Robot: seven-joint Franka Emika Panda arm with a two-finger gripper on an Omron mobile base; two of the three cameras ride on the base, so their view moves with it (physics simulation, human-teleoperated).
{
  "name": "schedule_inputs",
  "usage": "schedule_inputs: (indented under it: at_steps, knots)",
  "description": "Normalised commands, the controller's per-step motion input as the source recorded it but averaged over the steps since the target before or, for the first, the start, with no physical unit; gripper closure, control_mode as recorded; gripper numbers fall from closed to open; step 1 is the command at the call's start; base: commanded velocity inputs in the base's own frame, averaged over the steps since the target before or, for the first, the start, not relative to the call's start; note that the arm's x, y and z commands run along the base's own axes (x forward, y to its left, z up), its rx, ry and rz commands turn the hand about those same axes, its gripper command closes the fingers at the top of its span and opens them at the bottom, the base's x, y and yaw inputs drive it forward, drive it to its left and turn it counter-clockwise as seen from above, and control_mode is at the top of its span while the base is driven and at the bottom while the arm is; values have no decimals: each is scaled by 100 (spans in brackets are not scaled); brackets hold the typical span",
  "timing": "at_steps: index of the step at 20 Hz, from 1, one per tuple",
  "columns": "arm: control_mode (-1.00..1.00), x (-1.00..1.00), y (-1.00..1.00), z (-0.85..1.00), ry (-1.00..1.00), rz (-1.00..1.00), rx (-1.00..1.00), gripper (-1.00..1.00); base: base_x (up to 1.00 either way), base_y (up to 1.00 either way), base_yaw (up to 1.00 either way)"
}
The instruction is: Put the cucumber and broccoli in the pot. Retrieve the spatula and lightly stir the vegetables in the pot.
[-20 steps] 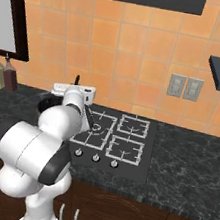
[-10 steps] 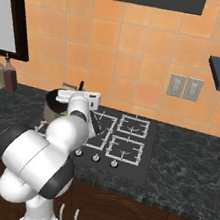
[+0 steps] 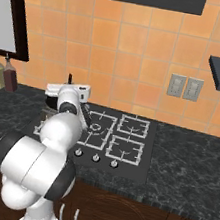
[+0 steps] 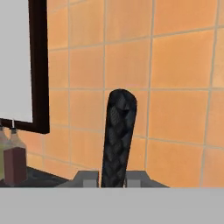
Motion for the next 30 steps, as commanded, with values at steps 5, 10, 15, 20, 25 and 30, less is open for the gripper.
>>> schedule_inputs:
  at_steps: [5, 10, 15, 20, 25, 30]
  knots:
    - [-100, 0, 23, -22, 1, 0, 0, 100, 0, 0, 0]
    - [-100, -3, 13, -42, 4, 5, 0, 100, 0, 0, 0]
    - [-100, -34, 20, -7, 0, 17, 7, 100, 0, 0, 0]
    - [-100, -15, 1, 12, 0, 20, 14, 100, 0, 0, 0]
    - [-100, 3, 0, 35, -1, 14, 12, 100, 0, 0, 0]
    - [-100, 9, -13, 10, -1, 9, 2, 100, 0, 0, 0]
